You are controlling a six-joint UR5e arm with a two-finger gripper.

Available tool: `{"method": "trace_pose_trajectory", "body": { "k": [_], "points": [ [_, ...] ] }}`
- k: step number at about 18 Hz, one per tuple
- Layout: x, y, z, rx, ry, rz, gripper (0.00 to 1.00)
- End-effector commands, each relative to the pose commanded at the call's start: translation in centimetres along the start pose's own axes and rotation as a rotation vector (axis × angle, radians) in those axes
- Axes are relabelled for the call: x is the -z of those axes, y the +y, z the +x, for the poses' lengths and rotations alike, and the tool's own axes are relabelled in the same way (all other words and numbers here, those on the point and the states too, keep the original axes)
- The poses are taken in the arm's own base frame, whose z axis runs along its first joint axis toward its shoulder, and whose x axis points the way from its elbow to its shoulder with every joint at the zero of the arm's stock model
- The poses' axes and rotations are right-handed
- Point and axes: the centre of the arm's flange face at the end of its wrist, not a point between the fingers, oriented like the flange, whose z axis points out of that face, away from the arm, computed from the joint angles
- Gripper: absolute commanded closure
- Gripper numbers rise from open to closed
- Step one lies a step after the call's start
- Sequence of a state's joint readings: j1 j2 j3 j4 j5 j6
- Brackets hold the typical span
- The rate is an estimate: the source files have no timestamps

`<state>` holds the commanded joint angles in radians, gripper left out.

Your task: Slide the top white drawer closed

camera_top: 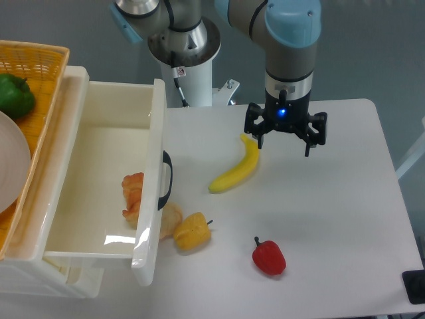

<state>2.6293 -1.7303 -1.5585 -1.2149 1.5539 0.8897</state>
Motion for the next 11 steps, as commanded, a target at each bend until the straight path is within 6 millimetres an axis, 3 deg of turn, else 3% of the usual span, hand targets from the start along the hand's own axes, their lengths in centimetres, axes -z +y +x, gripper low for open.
{"method": "trace_pose_trajectory", "body": {
  "k": [11],
  "points": [
    [-1.4,0.0,0.7,0.005,0.022,-0.016,0.0]
  ]
}}
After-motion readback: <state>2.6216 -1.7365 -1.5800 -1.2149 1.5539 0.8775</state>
